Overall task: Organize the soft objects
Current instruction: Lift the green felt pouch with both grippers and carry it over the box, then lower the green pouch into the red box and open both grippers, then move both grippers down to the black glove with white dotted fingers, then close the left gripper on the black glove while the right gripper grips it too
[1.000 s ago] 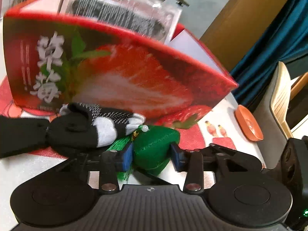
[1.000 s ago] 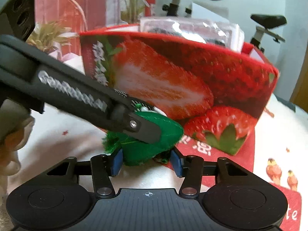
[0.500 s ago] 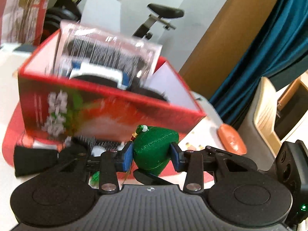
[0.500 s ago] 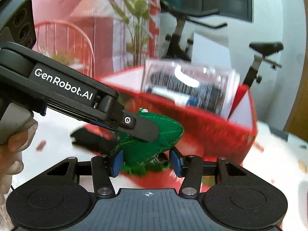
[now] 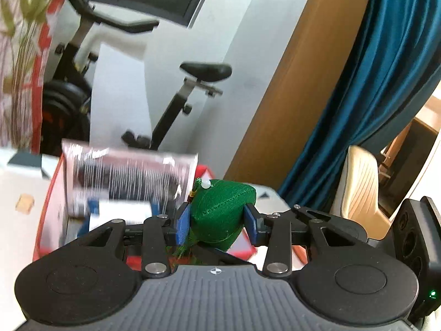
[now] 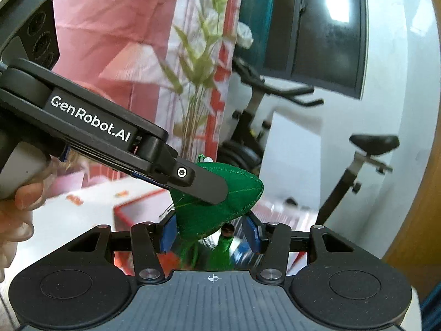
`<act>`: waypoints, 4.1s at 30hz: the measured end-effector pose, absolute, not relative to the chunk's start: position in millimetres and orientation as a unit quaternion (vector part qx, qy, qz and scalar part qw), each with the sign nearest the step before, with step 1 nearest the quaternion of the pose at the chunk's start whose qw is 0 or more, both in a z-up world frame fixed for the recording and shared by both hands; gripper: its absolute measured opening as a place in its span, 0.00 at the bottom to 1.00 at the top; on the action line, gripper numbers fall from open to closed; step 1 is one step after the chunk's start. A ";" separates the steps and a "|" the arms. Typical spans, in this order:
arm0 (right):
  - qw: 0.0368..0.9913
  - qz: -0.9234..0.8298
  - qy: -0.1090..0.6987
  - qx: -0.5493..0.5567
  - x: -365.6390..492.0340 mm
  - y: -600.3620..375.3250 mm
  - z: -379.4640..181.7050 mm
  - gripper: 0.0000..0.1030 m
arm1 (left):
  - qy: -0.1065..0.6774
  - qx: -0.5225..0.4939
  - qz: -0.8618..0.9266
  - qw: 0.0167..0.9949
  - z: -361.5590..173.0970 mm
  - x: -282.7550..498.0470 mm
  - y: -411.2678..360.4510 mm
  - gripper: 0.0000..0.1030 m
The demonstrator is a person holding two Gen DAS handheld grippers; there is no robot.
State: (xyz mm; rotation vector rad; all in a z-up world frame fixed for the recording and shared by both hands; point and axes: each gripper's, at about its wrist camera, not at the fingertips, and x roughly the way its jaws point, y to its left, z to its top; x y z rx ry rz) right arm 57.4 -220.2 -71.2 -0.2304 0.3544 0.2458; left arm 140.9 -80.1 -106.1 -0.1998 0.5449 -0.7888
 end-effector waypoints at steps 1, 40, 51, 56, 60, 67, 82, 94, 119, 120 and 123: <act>0.971 0.121 0.171 -0.114 63.1 -223.1 -66.5 0.45 | 0.257 -0.103 -0.381 0.882 -101.1 145.9 -81.5 0.43; 0.950 0.074 0.291 -0.081 183.3 -307.5 -145.0 0.45 | 0.340 -0.050 -0.354 0.870 -163.6 282.3 -161.3 0.43; 0.949 0.048 0.305 -0.070 166.3 -297.9 -145.2 0.46 | 0.306 -0.002 -0.318 0.898 -155.5 261.6 -147.7 0.43; 0.955 0.026 0.293 -0.046 153.3 -294.8 -139.2 0.60 | 0.289 0.015 -0.291 0.912 -150.1 247.3 -130.7 0.44; 0.964 0.020 0.265 -0.028 135.9 -289.1 -127.8 0.96 | 0.264 0.021 -0.272 0.925 -141.5 232.6 -112.7 0.53; 0.973 0.022 0.229 -0.007 103.0 -273.1 -110.7 1.00 | 0.222 0.022 -0.225 0.949 -122.3 198.3 -79.3 1.00; 0.979 -0.030 0.201 -0.003 58.3 -245.0 -94.7 1.00 | 0.222 0.001 -0.173 0.960 -115.9 158.7 -21.6 1.00; 0.970 -0.010 0.243 0.030 38.8 -232.8 -153.2 1.00 | 0.283 0.004 -0.150 0.947 -175.3 139.2 27.4 0.97; 0.920 0.060 0.372 0.104 97.2 -203.5 -250.7 0.54 | 0.372 -0.057 -0.182 0.908 -271.0 168.0 14.7 0.33; 0.920 0.061 0.373 0.105 97.3 -203.4 -250.1 0.44 | 0.371 -0.056 -0.183 0.909 -270.4 167.0 14.1 0.28; 0.920 0.071 0.372 0.106 94.8 -201.5 -245.6 0.28 | 0.376 -0.064 -0.189 0.905 -267.0 166.5 16.3 0.23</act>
